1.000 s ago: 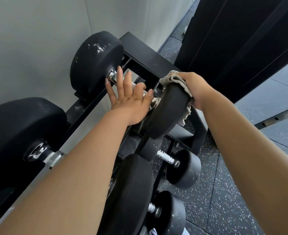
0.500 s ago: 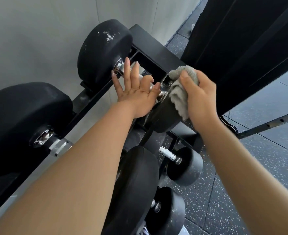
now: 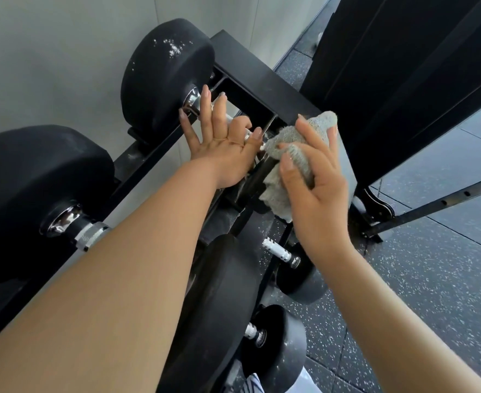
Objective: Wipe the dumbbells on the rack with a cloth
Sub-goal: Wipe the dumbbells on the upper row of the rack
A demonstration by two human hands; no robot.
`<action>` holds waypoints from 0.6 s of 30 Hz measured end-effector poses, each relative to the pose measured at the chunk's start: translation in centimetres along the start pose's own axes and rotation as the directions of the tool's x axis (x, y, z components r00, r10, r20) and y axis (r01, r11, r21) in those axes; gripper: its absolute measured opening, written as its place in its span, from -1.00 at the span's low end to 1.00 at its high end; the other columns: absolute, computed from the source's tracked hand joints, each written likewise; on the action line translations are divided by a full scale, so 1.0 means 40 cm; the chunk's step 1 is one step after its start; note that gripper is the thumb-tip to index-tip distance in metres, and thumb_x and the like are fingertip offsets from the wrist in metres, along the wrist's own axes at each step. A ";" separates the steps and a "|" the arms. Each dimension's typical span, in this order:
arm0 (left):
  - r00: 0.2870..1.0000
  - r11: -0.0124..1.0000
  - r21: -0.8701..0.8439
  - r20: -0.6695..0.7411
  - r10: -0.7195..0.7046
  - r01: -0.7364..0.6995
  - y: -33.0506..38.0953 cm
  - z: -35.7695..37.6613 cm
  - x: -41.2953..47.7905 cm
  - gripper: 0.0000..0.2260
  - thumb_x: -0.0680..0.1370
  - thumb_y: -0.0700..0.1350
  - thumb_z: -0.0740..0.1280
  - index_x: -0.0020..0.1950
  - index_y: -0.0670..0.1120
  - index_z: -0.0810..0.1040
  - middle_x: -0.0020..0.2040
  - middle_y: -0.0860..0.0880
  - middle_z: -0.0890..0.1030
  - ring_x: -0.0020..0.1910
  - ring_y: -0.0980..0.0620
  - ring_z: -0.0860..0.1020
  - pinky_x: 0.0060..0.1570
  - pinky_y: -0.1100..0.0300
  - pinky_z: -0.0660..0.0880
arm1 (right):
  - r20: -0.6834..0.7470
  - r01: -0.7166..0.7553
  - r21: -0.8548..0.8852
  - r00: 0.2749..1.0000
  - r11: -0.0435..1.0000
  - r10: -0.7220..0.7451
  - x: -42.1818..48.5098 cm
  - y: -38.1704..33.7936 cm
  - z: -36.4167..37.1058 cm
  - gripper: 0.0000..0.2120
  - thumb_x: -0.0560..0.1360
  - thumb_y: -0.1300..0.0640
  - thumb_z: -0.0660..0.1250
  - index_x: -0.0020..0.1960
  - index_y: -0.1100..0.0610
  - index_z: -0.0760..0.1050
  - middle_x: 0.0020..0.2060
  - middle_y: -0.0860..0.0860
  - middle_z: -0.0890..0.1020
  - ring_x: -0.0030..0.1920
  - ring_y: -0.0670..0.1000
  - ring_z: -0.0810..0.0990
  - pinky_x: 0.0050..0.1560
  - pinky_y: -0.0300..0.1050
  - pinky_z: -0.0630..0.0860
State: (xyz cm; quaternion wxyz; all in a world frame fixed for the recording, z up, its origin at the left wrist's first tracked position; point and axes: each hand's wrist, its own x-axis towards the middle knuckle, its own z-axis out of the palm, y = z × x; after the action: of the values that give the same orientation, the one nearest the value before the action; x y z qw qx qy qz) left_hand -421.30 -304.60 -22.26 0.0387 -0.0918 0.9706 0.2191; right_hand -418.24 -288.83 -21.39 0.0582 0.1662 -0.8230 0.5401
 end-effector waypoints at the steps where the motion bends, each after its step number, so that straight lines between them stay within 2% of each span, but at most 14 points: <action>1: 1.000 1.000 0.000 -0.001 -0.002 0.002 0.000 0.000 -0.001 -0.63 0.64 0.22 -0.16 0.24 0.07 0.26 0.50 -0.14 -0.41 0.37 -0.11 -0.59 0.30 -0.28 -0.50 | 0.003 0.032 -0.041 0.999 0.999 -0.032 -0.002 0.007 0.001 -0.80 0.60 0.05 0.30 0.18 0.01 0.59 0.41 -0.23 0.39 0.58 -0.01 0.02 0.47 -0.32 0.01; 3: 1.000 1.000 -0.004 -0.005 0.002 -0.002 0.001 0.000 -0.001 -0.64 0.64 0.22 -0.15 0.24 0.07 0.26 0.51 -0.13 -0.41 0.37 -0.10 -0.59 0.30 -0.27 -0.51 | 0.022 0.103 -0.084 0.995 0.991 -0.101 0.025 0.020 -0.006 -0.76 0.59 0.00 0.28 0.20 0.03 0.59 0.40 -0.18 0.40 0.57 0.02 0.07 0.44 -0.41 -0.02; 4: 1.000 1.000 -0.006 -0.007 0.004 -0.004 0.001 0.001 -0.001 -0.64 0.63 0.22 -0.15 0.23 0.08 0.27 0.51 -0.13 -0.40 0.38 -0.10 -0.58 0.30 -0.27 -0.51 | 0.040 0.139 -0.094 0.990 0.986 -0.136 0.049 0.026 -0.010 -0.74 0.59 -0.03 0.27 0.20 0.02 0.60 0.39 -0.14 0.43 0.55 0.04 0.14 0.47 -0.37 0.00; 5: 1.000 1.000 -0.009 -0.010 0.003 -0.003 0.002 0.002 -0.002 -0.63 0.63 0.23 -0.16 0.22 0.08 0.28 0.51 -0.12 -0.40 0.38 -0.10 -0.58 0.29 -0.27 -0.52 | 0.059 0.151 -0.084 0.988 0.985 -0.146 0.074 0.027 -0.014 -0.75 0.58 -0.04 0.28 0.18 0.00 0.60 0.36 -0.10 0.47 0.51 0.05 0.24 0.52 -0.23 0.04; 7: 1.000 1.000 -0.010 -0.021 0.000 0.000 0.002 0.004 -0.002 -0.64 0.63 0.23 -0.17 0.19 0.09 0.29 0.51 -0.12 -0.40 0.38 -0.10 -0.58 0.29 -0.26 -0.51 | 0.071 0.094 -0.029 0.993 0.995 -0.091 0.115 0.019 -0.020 -0.84 0.56 -0.03 0.33 0.12 -0.10 0.59 0.29 -0.08 0.51 0.41 -0.04 0.38 0.51 0.03 0.21; 9: 1.000 1.000 -0.006 -0.028 -0.006 0.006 0.003 0.005 -0.003 -0.64 0.63 0.22 -0.18 0.19 0.10 0.28 0.51 -0.11 -0.40 0.38 -0.10 -0.57 0.29 -0.26 -0.51 | 0.090 0.017 0.029 0.996 0.999 -0.020 0.138 0.010 -0.027 -0.84 0.53 -0.02 0.39 0.10 -0.08 0.62 0.26 -0.07 0.52 0.32 -0.15 0.45 0.41 0.02 0.37; 11: 1.000 1.000 -0.007 -0.030 -0.008 0.008 0.004 0.005 -0.003 -0.64 0.63 0.22 -0.18 0.21 0.10 0.28 0.51 -0.10 -0.40 0.38 -0.10 -0.58 0.30 -0.25 -0.52 | 0.088 -0.006 0.028 0.996 1.000 0.003 0.145 0.009 -0.030 -0.81 0.51 -0.02 0.41 0.10 -0.03 0.64 0.23 -0.07 0.54 0.28 -0.18 0.47 0.36 0.00 0.42; 14: 1.000 1.000 -0.010 -0.023 -0.004 0.004 0.005 0.003 -0.003 -0.63 0.63 0.22 -0.17 0.22 0.09 0.28 0.51 -0.11 -0.40 0.38 -0.10 -0.57 0.31 -0.25 -0.51 | 0.043 0.015 -0.008 0.999 1.000 -0.015 0.126 0.017 -0.018 -0.76 0.53 -0.11 0.35 0.10 -0.02 0.63 0.22 -0.10 0.52 0.31 -0.09 0.45 0.36 0.07 0.39; 16: 1.000 1.000 -0.010 -0.021 -0.007 0.006 0.004 0.003 -0.002 -0.62 0.63 0.23 -0.16 0.25 0.08 0.26 0.51 -0.12 -0.40 0.38 -0.10 -0.58 0.31 -0.26 -0.50 | 0.005 0.098 -0.102 0.995 0.990 -0.098 0.096 0.027 -0.003 -0.67 0.53 -0.16 0.30 0.12 0.03 0.62 0.26 -0.07 0.49 0.38 0.06 0.37 0.42 0.17 0.29; 18: 1.000 1.000 0.007 -0.019 -0.010 0.010 0.002 0.005 -0.001 -0.62 0.63 0.23 -0.16 0.28 0.08 0.23 0.50 -0.13 -0.41 0.38 -0.11 -0.58 0.31 -0.27 -0.50 | 0.011 0.204 -0.183 0.979 0.962 -0.206 0.060 0.038 0.011 -0.67 0.54 -0.12 0.29 0.09 0.10 0.62 0.32 0.00 0.46 0.45 0.18 0.24 0.49 0.18 0.14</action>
State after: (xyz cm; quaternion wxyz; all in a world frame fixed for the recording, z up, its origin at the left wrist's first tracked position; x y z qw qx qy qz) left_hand -421.27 -304.42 -22.39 0.0307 -0.0985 0.9712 0.2146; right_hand -420.96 -289.18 -22.22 0.1321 0.2422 -0.8472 0.4539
